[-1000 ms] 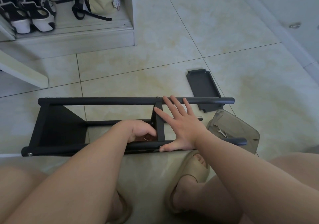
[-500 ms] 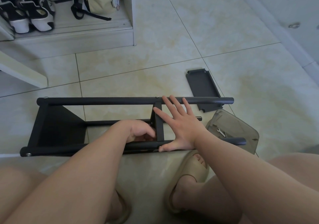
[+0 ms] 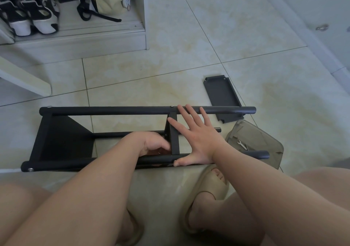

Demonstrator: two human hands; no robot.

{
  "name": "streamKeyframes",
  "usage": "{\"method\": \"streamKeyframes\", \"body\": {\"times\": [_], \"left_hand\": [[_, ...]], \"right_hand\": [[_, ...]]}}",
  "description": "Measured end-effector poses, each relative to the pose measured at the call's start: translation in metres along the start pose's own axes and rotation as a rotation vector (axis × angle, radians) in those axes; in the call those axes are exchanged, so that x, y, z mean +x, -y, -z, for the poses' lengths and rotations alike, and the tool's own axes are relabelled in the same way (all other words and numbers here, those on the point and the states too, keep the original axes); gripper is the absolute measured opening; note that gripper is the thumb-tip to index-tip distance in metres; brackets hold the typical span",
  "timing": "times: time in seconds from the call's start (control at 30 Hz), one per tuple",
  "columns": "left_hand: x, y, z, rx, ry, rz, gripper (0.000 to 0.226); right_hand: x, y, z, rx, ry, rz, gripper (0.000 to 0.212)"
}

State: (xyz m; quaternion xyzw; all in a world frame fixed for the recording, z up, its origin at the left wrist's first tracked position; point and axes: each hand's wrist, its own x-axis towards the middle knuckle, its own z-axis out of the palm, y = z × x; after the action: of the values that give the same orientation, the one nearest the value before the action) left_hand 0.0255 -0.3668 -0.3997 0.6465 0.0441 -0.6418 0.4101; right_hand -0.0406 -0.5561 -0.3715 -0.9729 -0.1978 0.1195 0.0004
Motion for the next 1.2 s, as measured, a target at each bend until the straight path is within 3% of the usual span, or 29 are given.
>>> {"method": "streamKeyframes", "body": {"times": [0.23,0.5,0.63,0.73,0.9,1.2], "left_hand": [[-0.0019,0.0016,0.0032,-0.001,0.022,0.002,0.034],[-0.0035,-0.003,0.0033,0.007,0.02,0.093,0.011],[-0.0029,-0.0031,-0.0009,0.085,-0.042,0.062,0.045],[-0.0045,-0.003,-0.0011,0.1,-0.038,0.04,0.049],[-0.0037,-0.0016,-0.0008,0.076,-0.048,-0.007,0.047],[-0.0078,-0.0012,-0.0017,-0.053,-0.022,-0.013,0.024]], "right_hand": [[0.0,0.0001,0.0004,0.009,0.003,0.002,0.124],[0.0004,-0.0001,0.0005,0.003,0.008,-0.001,0.125],[0.0003,0.0001,-0.0004,0.004,0.0,-0.004,0.125],[0.0004,0.0002,-0.0007,0.005,-0.003,-0.003,0.125],[0.0001,-0.0005,-0.0003,0.008,-0.002,-0.002,0.125],[0.0001,-0.0021,-0.0012,0.022,0.001,0.002,0.124]]}}
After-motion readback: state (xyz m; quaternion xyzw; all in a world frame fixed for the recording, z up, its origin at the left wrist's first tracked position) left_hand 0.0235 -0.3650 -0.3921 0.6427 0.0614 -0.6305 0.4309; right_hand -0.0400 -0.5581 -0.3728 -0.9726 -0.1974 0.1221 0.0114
